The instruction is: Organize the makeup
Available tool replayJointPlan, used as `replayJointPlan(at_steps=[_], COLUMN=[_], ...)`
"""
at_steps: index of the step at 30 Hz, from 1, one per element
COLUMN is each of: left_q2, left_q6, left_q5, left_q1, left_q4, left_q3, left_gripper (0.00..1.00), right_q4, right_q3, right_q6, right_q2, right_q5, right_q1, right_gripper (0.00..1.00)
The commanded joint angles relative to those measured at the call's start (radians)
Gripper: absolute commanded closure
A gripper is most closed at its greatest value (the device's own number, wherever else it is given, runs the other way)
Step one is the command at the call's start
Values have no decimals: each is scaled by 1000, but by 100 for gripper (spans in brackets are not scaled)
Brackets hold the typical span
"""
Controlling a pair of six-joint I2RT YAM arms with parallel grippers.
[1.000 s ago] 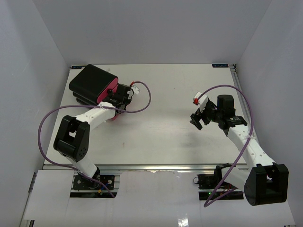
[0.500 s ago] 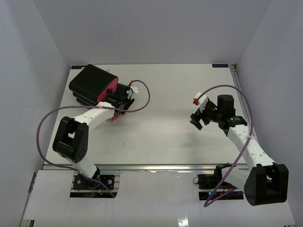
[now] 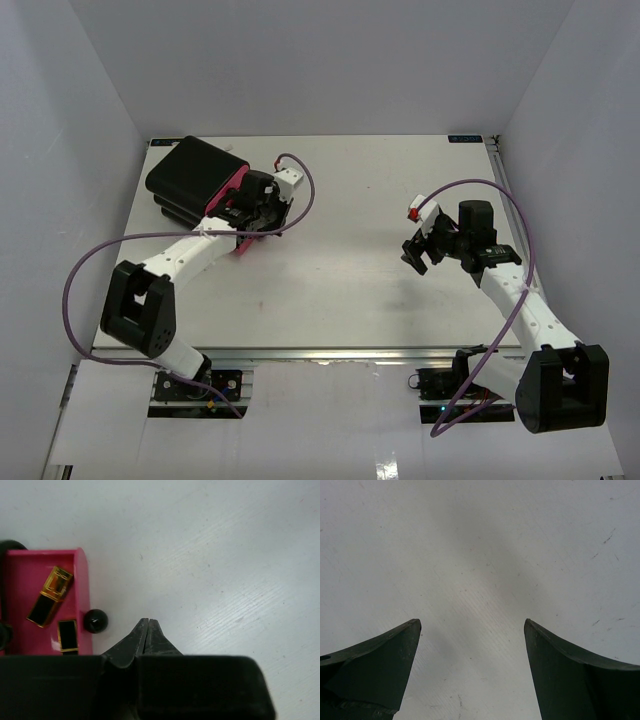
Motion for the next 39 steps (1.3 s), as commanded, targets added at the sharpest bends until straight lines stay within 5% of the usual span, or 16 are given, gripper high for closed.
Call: replayJointPlan(at_steps=[1, 15, 26, 30, 39], left_q2=[85, 316, 436, 455, 485], left_q6=[-110, -129, -48, -20, 16], left_q5=[-124, -530, -806, -836, -811], left_q1=[-9, -77, -77, -67, -12], left_q4=[-5, 73, 152, 169, 164], left_q3=[-28, 16, 62, 91, 136], left_gripper=[92, 82, 41, 28, 25], right_q4=[19, 16, 13, 11, 12], right_q3=[-3, -3, -2, 0, 1], right_q6=[-9, -12, -14, -15, -18], right_q2=[7, 13, 5, 5, 4], right_q5=[0, -3, -5, -4, 0], right_q1=[-4, -4, -4, -4, -3], right_gripper=[10, 10, 10, 10, 10])
